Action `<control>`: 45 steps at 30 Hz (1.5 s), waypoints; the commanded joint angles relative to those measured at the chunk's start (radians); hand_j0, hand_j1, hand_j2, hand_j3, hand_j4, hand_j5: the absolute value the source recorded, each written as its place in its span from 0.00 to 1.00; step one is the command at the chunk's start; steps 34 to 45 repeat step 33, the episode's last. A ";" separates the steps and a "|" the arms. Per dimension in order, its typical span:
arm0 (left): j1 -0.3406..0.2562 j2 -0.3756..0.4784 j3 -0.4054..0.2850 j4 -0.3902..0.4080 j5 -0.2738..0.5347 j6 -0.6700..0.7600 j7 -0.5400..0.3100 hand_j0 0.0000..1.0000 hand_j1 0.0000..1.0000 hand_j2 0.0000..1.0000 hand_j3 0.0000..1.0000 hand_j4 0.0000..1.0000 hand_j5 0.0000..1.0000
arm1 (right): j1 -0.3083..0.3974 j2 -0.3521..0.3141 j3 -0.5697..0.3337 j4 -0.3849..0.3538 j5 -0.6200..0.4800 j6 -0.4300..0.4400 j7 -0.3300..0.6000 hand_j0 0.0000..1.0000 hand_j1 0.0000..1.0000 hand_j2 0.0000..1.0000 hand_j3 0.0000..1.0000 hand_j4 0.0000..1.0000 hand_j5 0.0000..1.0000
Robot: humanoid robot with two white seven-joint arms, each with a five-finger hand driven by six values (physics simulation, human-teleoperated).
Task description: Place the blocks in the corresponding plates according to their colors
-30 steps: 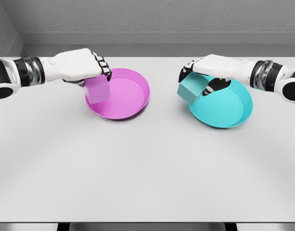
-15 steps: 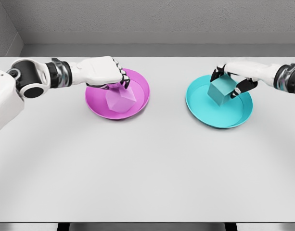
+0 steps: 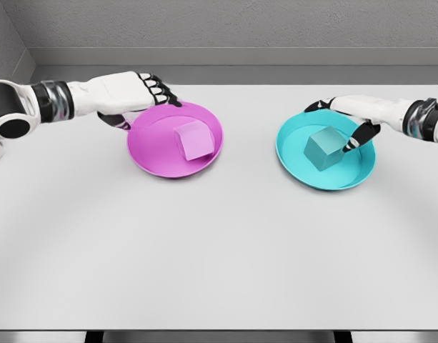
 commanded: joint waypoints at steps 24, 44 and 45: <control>0.201 0.382 0.140 -0.076 0.147 0.002 -0.007 1.00 1.00 1.00 1.00 1.00 1.00 | 0.218 -0.160 -0.250 -0.204 -0.008 -0.262 0.000 1.00 1.00 1.00 1.00 1.00 1.00; 0.213 0.379 0.141 -0.095 0.147 0.002 -0.007 1.00 1.00 1.00 1.00 1.00 1.00 | 0.215 -0.160 -0.249 -0.204 -0.010 -0.256 0.000 1.00 1.00 1.00 1.00 1.00 1.00; 0.213 0.379 0.141 -0.095 0.147 0.002 -0.007 1.00 1.00 1.00 1.00 1.00 1.00 | 0.215 -0.160 -0.249 -0.204 -0.010 -0.256 0.000 1.00 1.00 1.00 1.00 1.00 1.00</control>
